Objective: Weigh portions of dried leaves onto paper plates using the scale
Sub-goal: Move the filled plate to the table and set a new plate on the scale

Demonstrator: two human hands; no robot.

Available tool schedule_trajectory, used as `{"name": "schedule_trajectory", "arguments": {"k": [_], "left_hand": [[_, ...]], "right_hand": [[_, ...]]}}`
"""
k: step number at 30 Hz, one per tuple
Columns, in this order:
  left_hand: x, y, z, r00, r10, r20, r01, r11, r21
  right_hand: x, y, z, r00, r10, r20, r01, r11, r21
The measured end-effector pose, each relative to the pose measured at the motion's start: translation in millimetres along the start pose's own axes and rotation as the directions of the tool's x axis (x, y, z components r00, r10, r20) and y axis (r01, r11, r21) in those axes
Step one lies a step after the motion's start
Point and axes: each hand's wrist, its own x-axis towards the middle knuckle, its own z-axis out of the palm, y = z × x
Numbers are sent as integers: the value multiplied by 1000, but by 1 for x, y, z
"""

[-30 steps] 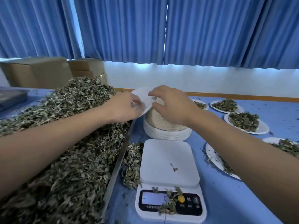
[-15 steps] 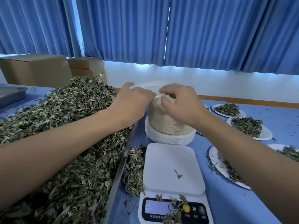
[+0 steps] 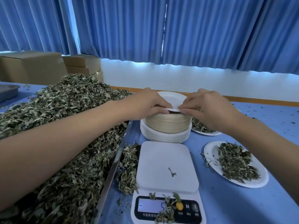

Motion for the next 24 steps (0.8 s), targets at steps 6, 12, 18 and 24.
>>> {"name": "schedule_trajectory", "arguments": {"k": [6, 12, 18, 24], "left_hand": [[-3, -3, 1, 1000, -24, -20, 23, 998, -51], [-2, -2, -1, 1000, -14, -8, 13, 999, -49], [-3, -2, -2, 1000, -18, 0, 18, 998, -66], [-3, -1, -5, 998, -48, 39, 51, 996, -69]], "right_hand": [[9, -1, -6, 993, -107, 52, 104, 993, 56], [15, 0, -10, 978, -176, 113, 169, 983, 69], [19, -1, -13, 963, -204, 177, 200, 979, 35], [19, -2, -15, 958, -226, 175, 222, 974, 44]]}}
